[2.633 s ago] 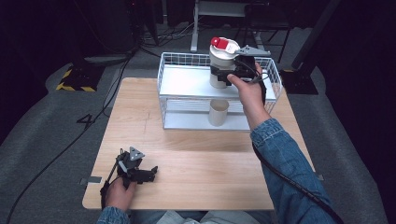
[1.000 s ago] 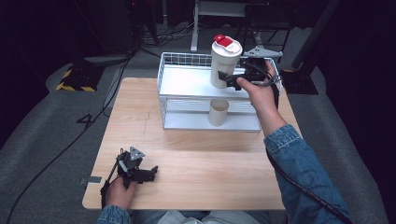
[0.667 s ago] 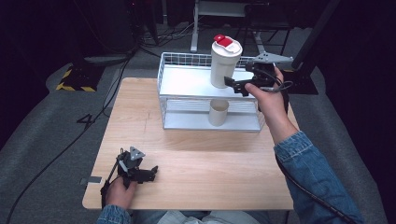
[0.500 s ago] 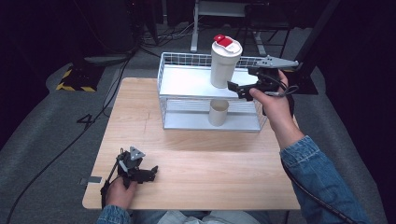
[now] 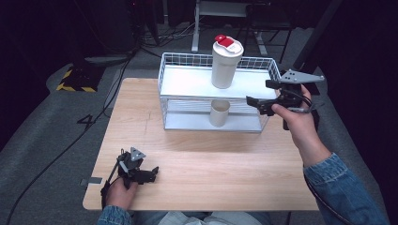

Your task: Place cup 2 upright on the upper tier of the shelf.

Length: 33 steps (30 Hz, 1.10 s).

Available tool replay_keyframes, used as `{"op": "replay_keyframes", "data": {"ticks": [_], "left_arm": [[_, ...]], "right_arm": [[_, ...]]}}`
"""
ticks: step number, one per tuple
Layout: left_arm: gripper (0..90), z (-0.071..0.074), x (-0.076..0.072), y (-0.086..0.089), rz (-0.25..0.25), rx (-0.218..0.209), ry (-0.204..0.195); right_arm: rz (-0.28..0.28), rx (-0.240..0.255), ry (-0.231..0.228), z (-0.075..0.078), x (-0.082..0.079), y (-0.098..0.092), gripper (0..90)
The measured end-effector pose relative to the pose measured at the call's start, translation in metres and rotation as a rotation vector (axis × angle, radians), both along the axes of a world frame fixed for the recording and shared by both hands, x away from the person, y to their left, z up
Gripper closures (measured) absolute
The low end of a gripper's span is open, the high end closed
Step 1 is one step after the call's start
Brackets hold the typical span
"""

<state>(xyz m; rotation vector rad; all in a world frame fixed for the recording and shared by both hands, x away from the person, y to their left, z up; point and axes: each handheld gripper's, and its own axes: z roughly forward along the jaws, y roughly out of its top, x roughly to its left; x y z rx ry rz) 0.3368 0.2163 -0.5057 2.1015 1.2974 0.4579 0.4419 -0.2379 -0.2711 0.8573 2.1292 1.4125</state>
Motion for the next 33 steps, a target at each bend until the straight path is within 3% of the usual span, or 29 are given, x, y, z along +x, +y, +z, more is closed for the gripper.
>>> {"op": "replay_keyframes", "data": {"ticks": [10, 17, 29, 30, 33], "left_arm": [[0.0, 0.0, 0.004, 0.0, 0.003, -0.004, -0.001], [0.0, 0.0, 0.006, 0.001, 0.0, -0.006, 0.001], [0.0, 0.0, 0.006, 0.001, -0.001, -0.003, -0.001], [0.0, 0.0, 0.006, 0.0, 0.005, -0.004, -0.001], [0.0, 0.0, 0.006, 0.0, 0.006, -0.002, 0.0]], "right_arm": [[0.023, -0.047, 0.019, -0.009, -0.03, -0.029, 4.1], [0.032, -0.061, 0.055, -0.028, -0.046, -0.041, 4.1], [0.056, -0.082, 0.09, -0.059, -0.066, -0.048, 6.5], [0.074, -0.087, 0.113, -0.066, -0.07, -0.046, 7.8], [0.087, -0.086, 0.125, -0.075, -0.073, -0.045, 7.8]]}}
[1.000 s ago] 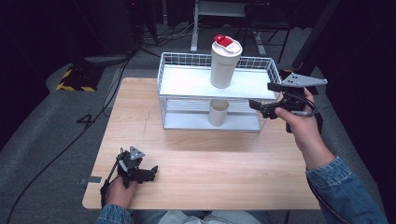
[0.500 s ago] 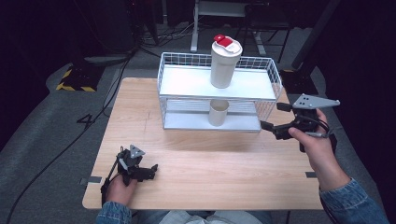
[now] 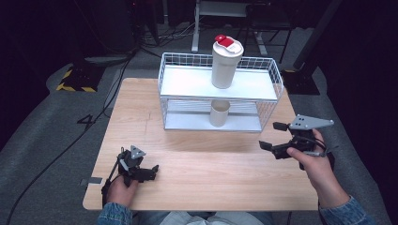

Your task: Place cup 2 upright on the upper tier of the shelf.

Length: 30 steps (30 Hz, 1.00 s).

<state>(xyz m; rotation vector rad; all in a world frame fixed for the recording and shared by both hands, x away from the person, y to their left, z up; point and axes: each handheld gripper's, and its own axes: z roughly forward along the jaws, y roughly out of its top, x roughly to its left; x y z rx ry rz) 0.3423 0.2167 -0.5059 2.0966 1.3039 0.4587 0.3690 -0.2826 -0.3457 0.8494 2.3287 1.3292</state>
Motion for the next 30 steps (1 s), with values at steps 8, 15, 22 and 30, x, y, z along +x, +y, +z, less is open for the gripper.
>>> {"op": "replay_keyframes", "data": {"ticks": [8, 15, 22, 30], "left_arm": [[0.0, 0.0, 0.0, 0.0, 0.0, 0.0, 0.0], [0.0, 0.0, 0.0, 0.0, 0.0, 0.0, -0.001], [0.0, 0.0, 0.0, -0.001, 0.004, -0.001, -0.001], [0.0, 0.0, 0.0, -0.001, 0.005, -0.002, -0.002]], "right_arm": [[-0.004, 0.009, 0.044, -0.036, -0.009, 0.004, 8.3], [-0.003, 0.03, 0.107, -0.065, -0.012, 0.003, 8.8], [-0.014, -0.017, 0.144, -0.089, -0.012, 0.006, 9.1], [-0.022, -0.072, 0.189, -0.116, -0.013, 0.011, 10.8]]}}
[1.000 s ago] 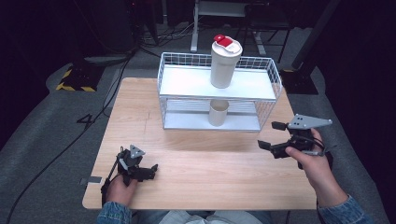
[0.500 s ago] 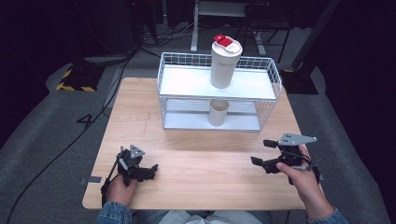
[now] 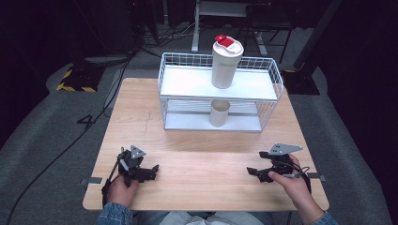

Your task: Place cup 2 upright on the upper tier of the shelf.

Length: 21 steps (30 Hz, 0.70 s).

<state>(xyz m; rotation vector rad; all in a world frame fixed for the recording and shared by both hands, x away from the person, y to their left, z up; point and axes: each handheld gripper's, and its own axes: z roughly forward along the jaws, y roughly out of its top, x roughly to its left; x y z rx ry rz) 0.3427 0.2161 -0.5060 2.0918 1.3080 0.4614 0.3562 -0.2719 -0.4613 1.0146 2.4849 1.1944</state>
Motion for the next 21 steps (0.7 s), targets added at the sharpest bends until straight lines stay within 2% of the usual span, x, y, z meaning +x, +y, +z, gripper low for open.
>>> {"op": "replay_keyframes", "data": {"ticks": [5, 11, 17, 21], "left_arm": [[0.0, 0.0, 0.0, 0.0, 0.0, 0.0, 0.0], [0.0, 0.0, 0.0, 0.0, 0.0, 0.001, 0.001], [0.0, 0.0, 0.0, 0.0, 0.002, 0.003, 0.001], [0.0, 0.0, 0.0, 0.0, 0.0, 0.004, 0.001]], "right_arm": [[0.0, 0.013, 0.027, -0.015, -0.002, 0.001, 10.8], [0.005, 0.006, 0.017, -0.025, -0.006, 0.003, 11.7], [-0.01, -0.019, -0.02, -0.041, -0.009, 0.006, 12.3], [-0.018, -0.042, -0.03, -0.043, -0.009, 0.008, 12.6]]}}
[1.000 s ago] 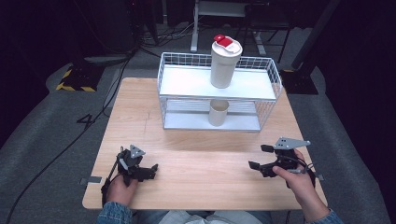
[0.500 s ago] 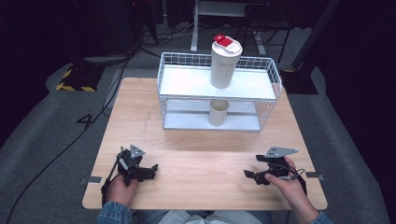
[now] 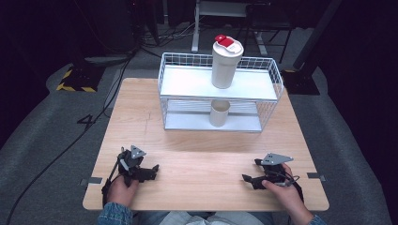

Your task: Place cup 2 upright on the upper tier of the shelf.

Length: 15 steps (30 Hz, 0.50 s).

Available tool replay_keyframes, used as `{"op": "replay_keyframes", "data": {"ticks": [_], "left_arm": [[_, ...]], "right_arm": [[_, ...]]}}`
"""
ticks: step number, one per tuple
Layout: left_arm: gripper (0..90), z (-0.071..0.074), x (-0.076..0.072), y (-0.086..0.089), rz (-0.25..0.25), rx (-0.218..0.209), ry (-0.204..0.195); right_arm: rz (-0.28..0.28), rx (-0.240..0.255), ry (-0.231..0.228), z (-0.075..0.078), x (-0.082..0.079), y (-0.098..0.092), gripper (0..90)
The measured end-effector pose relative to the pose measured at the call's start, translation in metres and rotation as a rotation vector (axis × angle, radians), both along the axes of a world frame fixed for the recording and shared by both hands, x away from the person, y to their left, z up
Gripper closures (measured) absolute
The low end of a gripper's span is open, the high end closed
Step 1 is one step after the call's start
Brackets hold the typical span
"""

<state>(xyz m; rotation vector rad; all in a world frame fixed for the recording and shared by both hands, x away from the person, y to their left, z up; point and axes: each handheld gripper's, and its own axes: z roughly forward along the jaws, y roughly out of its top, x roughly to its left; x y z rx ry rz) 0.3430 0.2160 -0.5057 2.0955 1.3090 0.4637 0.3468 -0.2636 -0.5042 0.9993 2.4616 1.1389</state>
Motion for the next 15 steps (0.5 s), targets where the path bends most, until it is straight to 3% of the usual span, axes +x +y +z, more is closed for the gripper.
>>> {"op": "replay_keyframes", "data": {"ticks": [3, 5, 15], "left_arm": [[0.0, -0.0001, 0.0, -0.0001, 0.0, -0.002, 0.0], [0.0, 0.0, -0.0001, -0.0001, 0.001, -0.001, 0.0], [0.0, -0.0001, -0.0002, -0.0002, 0.003, -0.002, 0.0]], "right_arm": [[0.003, -0.024, -0.006, -0.0004, -0.0004, 0.0008, 12.5], [0.001, -0.067, -0.02, -0.0013, -0.0013, 0.0035, 6.9], [0.0, -0.075, -0.009, -0.0022, -0.0012, 0.007, 2.0]]}}
